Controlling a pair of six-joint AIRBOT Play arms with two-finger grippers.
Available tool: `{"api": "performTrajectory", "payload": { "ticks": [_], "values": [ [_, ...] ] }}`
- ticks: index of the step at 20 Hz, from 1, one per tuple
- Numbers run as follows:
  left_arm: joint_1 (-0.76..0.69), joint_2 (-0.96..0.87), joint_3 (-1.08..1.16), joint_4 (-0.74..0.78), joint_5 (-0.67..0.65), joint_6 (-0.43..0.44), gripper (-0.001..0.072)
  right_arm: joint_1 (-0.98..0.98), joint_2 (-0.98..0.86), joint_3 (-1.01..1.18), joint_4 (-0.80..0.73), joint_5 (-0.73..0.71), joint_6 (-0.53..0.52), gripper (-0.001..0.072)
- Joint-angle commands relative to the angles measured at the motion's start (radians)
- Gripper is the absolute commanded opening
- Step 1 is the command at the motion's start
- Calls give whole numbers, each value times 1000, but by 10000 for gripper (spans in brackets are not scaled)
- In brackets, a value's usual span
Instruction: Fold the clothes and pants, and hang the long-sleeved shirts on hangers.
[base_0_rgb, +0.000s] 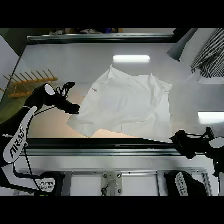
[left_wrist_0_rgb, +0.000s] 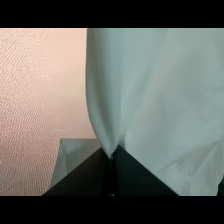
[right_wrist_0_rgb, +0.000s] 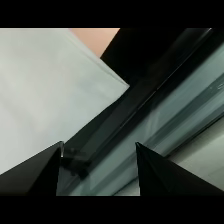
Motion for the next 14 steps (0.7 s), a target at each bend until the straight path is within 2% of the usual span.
{"api": "performTrajectory", "payload": {
  "ticks": [1,10,11,12,14],
  "values": [
    [-1,13,-15,-6,2,-1,9,21,-32,-89,76,-168,24,489],
    [0,13,-14,-6,3,-1,9,324,-208,-81,171,-496,18,477],
    [2,13,-13,-8,2,-3,9,344,-209,-69,171,-506,-11,288],
    [5,15,-3,-6,-2,-28,9,351,-206,-45,170,-502,-65,25],
    [28,38,51,-8,-35,-83,9,338,-187,51,168,-470,-179,6]
  ]
}}
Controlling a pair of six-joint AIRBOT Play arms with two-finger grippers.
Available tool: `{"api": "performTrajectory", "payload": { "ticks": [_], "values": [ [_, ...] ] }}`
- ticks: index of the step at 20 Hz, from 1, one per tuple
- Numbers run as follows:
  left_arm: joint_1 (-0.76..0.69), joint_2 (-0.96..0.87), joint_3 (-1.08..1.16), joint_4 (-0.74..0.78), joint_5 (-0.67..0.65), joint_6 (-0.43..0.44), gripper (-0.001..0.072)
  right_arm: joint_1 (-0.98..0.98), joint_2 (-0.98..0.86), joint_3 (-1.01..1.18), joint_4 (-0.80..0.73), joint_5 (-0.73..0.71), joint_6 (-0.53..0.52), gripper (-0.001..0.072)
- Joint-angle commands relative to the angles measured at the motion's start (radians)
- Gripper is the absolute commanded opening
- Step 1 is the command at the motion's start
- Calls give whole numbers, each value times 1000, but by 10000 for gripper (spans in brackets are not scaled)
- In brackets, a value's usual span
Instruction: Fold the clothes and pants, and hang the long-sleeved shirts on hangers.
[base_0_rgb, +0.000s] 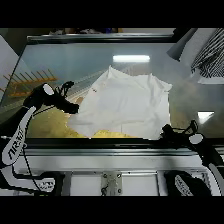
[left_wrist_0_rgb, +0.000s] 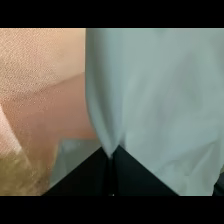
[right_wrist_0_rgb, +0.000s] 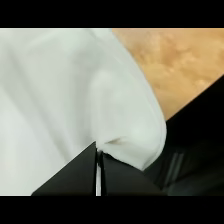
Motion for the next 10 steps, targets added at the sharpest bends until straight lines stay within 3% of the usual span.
{"api": "performTrajectory", "payload": {
  "ticks": [1,5,8,10],
  "values": [
    [36,51,87,-5,-42,-80,8,6,20,167,27,7,-183,6],
    [112,280,321,-267,-103,-97,9,-47,39,721,-6,250,-345,5],
    [135,489,457,-468,-110,-123,9,-47,39,1170,-5,348,-354,5],
    [134,628,533,-463,-108,-154,9,-47,48,1389,-5,369,-353,5]
  ]
}}
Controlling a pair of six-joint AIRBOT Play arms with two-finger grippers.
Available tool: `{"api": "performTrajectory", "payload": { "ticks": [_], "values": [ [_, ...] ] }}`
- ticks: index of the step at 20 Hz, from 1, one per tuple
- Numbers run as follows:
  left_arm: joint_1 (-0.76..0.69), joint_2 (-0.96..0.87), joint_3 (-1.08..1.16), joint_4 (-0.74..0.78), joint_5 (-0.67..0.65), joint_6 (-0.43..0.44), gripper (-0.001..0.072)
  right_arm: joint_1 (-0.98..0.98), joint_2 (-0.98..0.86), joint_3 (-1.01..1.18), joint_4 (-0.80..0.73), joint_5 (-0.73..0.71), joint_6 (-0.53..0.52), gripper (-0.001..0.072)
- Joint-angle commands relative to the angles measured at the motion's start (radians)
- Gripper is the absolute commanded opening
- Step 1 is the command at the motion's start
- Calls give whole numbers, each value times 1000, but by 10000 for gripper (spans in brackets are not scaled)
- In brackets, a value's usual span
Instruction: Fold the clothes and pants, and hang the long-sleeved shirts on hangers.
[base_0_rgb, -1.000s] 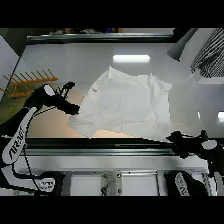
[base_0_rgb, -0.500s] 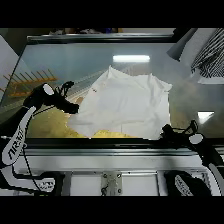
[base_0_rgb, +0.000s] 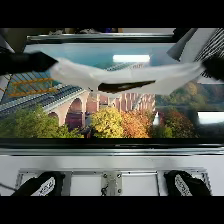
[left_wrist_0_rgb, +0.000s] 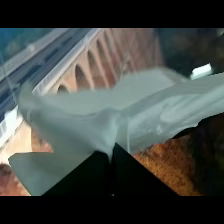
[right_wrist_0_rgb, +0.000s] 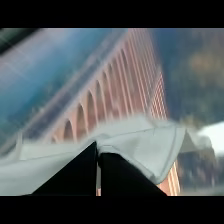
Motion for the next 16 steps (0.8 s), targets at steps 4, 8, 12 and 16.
{"api": "performTrajectory", "payload": {
  "ticks": [4,8,12,16],
  "values": [
    [15,403,189,-79,47,-93,9,-4,70,534,-2,87,-35,5],
    [15,532,189,112,84,-212,9,-4,129,537,-3,113,-35,5],
    [15,541,39,193,96,-326,8,-4,66,537,-30,261,39,5],
    [13,393,-163,193,105,-337,9,21,-162,509,-59,450,46,5]
  ]
}}
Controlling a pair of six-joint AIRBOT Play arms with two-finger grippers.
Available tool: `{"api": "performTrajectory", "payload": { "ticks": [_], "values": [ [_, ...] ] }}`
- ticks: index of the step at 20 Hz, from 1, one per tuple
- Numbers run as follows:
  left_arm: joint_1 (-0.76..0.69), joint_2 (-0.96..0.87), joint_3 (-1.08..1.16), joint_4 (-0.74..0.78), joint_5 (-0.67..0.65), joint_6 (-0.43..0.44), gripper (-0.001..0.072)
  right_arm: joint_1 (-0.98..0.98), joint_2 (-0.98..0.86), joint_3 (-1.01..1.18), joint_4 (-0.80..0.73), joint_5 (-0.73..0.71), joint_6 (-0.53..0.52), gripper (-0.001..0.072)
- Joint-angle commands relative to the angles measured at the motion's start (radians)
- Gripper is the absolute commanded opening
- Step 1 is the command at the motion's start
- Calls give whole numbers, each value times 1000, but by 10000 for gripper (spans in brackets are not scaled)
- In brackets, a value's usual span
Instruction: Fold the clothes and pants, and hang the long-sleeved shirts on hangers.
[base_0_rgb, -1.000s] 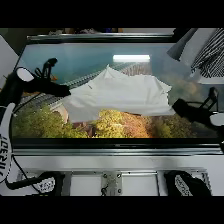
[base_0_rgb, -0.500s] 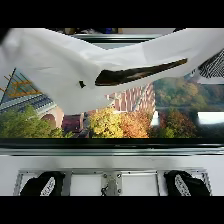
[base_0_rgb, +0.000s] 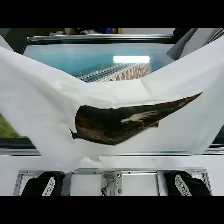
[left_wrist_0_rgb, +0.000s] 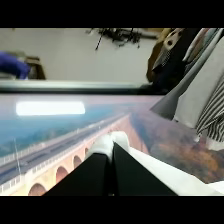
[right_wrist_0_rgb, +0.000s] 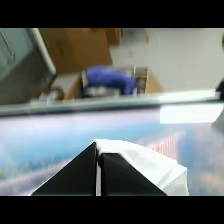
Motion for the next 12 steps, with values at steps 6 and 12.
{"api": "performTrajectory", "payload": {
  "ticks": [6,12],
  "values": [
    [-155,-566,-114,31,347,129,9,156,-585,-67,-264,-68,11,5],
    [-165,-1091,284,27,216,142,9,159,-761,-67,-262,-256,70,7]
  ]
}}
